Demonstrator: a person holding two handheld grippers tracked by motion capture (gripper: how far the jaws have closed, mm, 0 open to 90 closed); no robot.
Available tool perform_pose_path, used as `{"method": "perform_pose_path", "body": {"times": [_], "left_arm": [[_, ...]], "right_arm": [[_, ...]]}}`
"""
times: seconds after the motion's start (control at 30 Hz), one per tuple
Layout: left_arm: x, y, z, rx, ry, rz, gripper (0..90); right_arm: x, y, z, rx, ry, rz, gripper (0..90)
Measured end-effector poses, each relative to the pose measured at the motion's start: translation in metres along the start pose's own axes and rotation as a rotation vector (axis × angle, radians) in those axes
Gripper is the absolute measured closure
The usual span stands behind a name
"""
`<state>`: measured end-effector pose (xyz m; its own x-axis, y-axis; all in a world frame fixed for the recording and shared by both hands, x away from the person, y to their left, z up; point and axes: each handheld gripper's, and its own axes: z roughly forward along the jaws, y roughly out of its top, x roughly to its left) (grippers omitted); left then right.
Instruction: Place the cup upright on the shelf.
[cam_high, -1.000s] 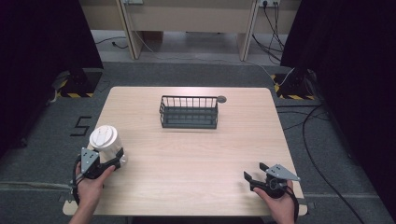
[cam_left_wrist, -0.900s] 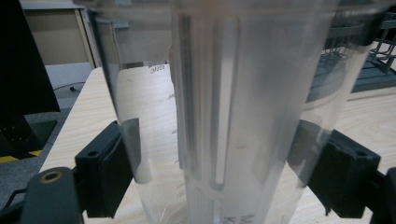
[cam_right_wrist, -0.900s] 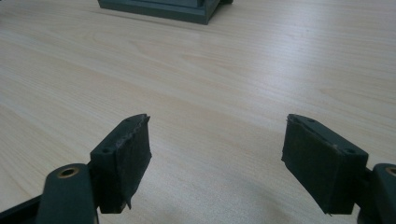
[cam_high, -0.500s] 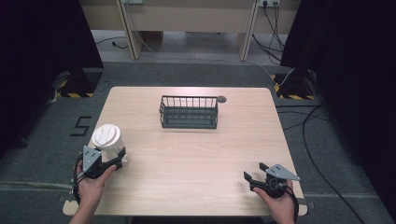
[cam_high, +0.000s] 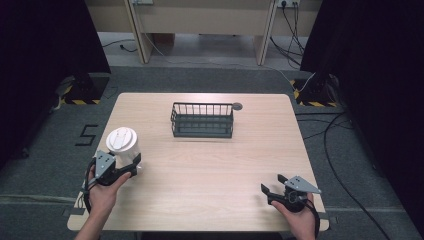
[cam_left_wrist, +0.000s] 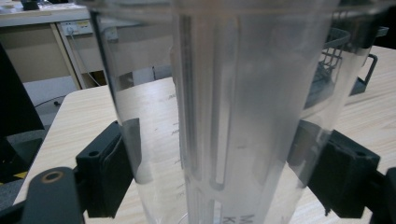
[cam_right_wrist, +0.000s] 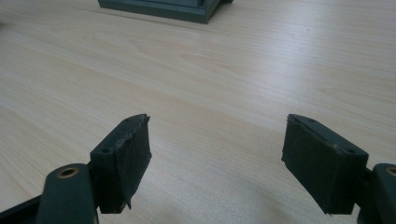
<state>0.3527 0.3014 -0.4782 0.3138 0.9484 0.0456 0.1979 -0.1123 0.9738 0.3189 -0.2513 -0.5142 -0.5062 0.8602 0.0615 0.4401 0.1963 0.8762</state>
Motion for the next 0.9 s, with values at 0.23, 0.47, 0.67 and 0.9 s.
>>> {"method": "perform_pose_path", "body": {"times": [0.23,0.47,0.67,0.9], "left_arm": [[-0.006,0.007,0.007,0.004,-0.023,0.017,17.5],[-0.012,0.015,0.014,0.001,-0.037,0.024,17.6],[-0.016,0.021,0.020,0.007,-0.057,0.032,17.6],[-0.020,0.027,0.028,0.018,-0.078,0.040,17.6]], "right_arm": [[0.000,0.000,0.000,0.000,0.001,0.000,23.9],[0.000,0.000,0.000,0.000,0.001,0.000,23.9],[0.000,0.000,0.000,0.000,0.002,0.002,23.8],[-0.001,0.000,0.000,0.001,0.003,0.003,23.8]]}}
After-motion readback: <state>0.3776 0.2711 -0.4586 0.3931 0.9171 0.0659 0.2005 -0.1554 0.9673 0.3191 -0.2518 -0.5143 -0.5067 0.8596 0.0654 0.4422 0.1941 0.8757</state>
